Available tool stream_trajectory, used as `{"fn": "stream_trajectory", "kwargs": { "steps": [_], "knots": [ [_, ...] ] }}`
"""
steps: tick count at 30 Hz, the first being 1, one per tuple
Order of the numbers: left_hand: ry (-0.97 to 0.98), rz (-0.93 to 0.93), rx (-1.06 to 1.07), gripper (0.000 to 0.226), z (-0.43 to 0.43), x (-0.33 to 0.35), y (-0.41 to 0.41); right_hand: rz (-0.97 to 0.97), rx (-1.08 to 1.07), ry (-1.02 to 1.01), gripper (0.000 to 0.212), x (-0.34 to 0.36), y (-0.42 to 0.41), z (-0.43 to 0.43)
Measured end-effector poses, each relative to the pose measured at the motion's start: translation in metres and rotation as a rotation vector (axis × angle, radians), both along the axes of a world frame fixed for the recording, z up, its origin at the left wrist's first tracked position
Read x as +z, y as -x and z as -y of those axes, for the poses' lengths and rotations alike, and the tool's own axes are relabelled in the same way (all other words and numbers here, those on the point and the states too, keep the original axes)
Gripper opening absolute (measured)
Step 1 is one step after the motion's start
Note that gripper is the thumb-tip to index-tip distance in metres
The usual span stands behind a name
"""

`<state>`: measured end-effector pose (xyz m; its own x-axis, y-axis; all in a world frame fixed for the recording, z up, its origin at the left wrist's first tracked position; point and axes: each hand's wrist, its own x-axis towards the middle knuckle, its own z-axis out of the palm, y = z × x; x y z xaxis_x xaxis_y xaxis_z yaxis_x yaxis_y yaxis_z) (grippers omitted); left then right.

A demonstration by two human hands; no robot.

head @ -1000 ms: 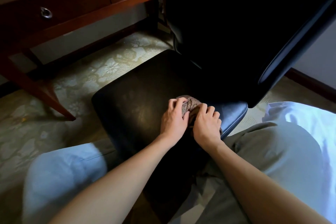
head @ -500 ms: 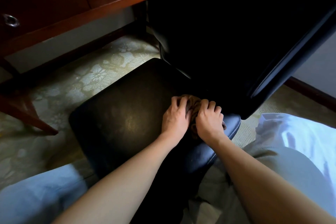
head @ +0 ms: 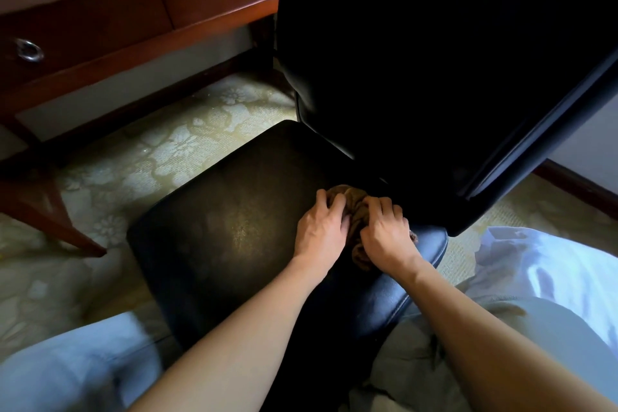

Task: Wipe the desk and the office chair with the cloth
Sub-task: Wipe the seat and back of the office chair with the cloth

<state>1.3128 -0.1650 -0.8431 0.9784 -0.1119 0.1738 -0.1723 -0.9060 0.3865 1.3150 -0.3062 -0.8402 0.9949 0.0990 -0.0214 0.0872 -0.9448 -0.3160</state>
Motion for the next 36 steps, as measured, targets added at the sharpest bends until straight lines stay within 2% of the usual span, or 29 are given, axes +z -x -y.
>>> {"fn": "stream_trajectory", "kwargs": {
  "steps": [3,10,17,22,26,33,36],
  "knots": [
    [0.021,-0.034,0.026,0.032,-0.005,0.005,0.005,-0.103,0.024,-0.067,0.068,0.013,0.006,-0.004],
    [0.041,-0.114,0.057,0.031,-0.03,0.006,0.027,-0.149,0.139,-0.072,0.074,0.021,0.03,-0.025],
    [0.05,-0.144,0.088,0.019,-0.069,0.013,0.063,-0.206,0.261,-0.113,0.078,0.023,0.055,-0.049],
    [0.077,-0.184,0.113,0.015,-0.083,0.02,0.095,-0.232,0.301,-0.071,0.08,0.022,0.081,-0.063],
    [0.062,-0.222,0.144,0.021,-0.08,0.023,0.123,-0.26,0.318,0.01,0.083,0.027,0.104,-0.065],
    [-0.002,-0.26,0.121,0.031,-0.083,0.026,0.157,-0.297,0.401,0.231,0.121,0.026,0.144,-0.066],
    [-0.003,-0.342,0.115,0.049,-0.081,0.025,0.17,-0.273,0.376,0.251,0.122,0.018,0.155,-0.072]
  ]
}}
